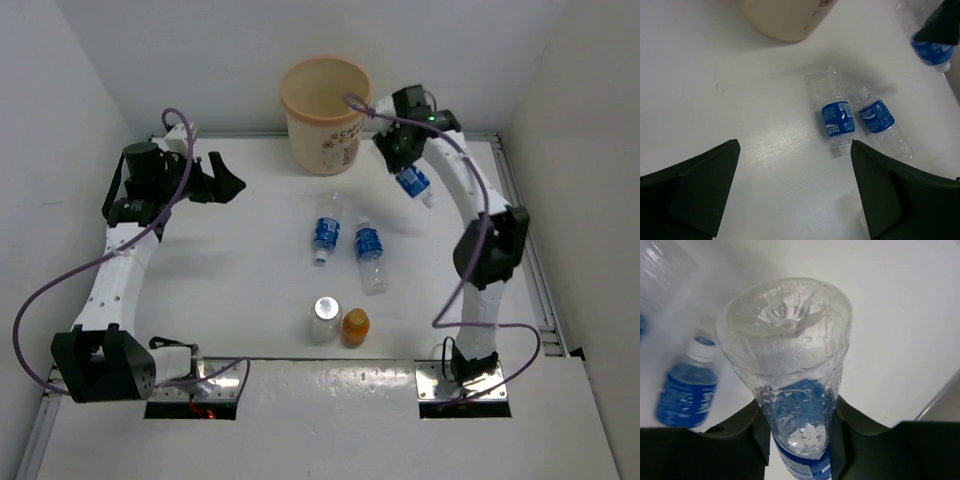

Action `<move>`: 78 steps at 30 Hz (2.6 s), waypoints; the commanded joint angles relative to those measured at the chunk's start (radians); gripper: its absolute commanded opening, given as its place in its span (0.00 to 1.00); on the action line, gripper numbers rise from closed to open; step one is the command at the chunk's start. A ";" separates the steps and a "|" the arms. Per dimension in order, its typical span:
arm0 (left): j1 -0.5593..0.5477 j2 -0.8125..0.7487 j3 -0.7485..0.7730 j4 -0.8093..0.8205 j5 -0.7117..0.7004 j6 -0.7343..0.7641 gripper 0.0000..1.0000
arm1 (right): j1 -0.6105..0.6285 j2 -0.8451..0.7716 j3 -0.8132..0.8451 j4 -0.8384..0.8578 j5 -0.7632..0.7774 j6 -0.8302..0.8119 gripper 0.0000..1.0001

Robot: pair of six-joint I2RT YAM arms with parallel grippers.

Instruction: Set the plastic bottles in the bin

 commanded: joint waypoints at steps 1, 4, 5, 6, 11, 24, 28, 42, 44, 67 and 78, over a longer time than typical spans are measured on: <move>-0.039 -0.011 -0.003 0.136 0.036 -0.032 1.00 | -0.003 -0.309 0.053 0.254 -0.087 0.158 0.00; -0.081 -0.001 -0.015 0.167 0.016 -0.043 1.00 | 0.004 -0.466 -0.120 0.630 -0.133 0.322 0.00; -0.102 -0.001 -0.027 0.185 0.016 -0.057 1.00 | 0.012 -0.495 -0.200 0.705 -0.129 0.343 0.00; -0.111 -0.001 -0.041 0.194 0.016 -0.057 1.00 | 0.032 -0.497 -0.207 0.832 -0.106 0.360 0.00; -0.165 0.032 -0.050 0.230 0.016 -0.077 1.00 | 0.090 -0.378 -0.095 1.207 -0.025 0.404 0.00; -0.176 -0.001 -0.182 0.373 -0.007 -0.199 1.00 | 0.158 0.064 0.249 1.511 0.179 0.306 0.00; -0.186 -0.011 -0.195 0.343 -0.054 -0.164 1.00 | 0.155 0.153 0.235 1.559 0.172 0.291 0.14; -0.542 0.261 -0.043 0.300 -0.398 -0.124 0.98 | 0.063 -0.148 0.119 1.268 0.095 0.432 1.00; -0.588 0.343 0.036 0.278 -0.477 -0.135 0.96 | 0.040 -0.208 0.046 1.211 0.069 0.446 1.00; -0.671 1.073 0.686 -0.085 -0.673 -0.195 0.74 | -0.329 -1.106 -0.804 0.547 -0.255 0.607 0.86; -0.662 0.687 0.773 -0.085 -0.577 -0.129 0.14 | -0.333 -1.095 -0.793 0.542 -0.328 0.601 0.72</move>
